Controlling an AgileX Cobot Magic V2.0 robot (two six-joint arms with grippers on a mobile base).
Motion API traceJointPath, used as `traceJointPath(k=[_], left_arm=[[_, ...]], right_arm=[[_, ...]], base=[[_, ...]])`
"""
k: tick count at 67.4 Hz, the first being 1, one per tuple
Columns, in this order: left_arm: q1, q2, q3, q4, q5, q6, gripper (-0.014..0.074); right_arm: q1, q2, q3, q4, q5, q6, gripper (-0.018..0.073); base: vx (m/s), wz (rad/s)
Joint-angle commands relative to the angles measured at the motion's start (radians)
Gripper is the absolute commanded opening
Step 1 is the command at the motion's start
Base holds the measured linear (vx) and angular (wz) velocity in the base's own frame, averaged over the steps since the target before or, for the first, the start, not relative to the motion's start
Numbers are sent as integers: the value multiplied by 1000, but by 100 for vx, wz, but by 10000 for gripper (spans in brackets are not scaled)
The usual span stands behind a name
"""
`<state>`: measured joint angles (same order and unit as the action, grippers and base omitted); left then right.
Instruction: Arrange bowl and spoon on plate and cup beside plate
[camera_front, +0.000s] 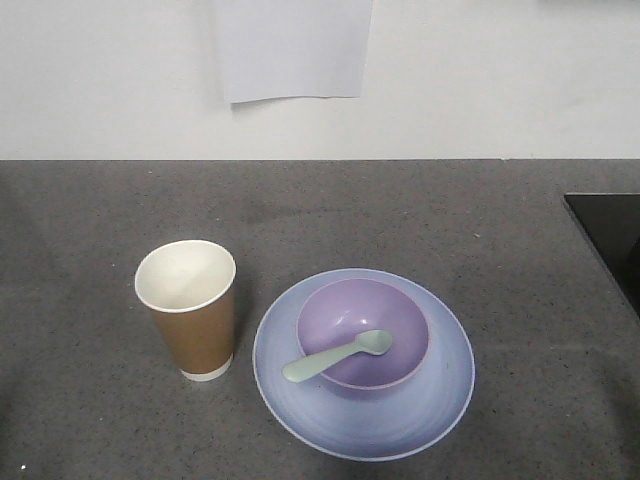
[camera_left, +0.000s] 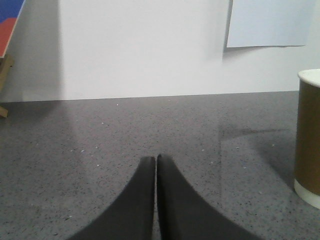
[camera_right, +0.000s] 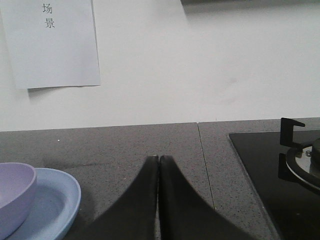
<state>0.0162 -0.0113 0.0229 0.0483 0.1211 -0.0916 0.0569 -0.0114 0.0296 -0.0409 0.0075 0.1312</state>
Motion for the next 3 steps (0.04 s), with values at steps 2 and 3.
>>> traceJointPath(k=[2, 3], left_arm=[[2, -14, -19, -3, -75, -12, -6], [2, -14, -19, -3, -75, -12, -6]], right_arm=[[-2, -10, 8, 0, -79, -11, -11], [-2, -10, 8, 0, -79, -11, -11]], base=[[0, 0], [0, 0]])
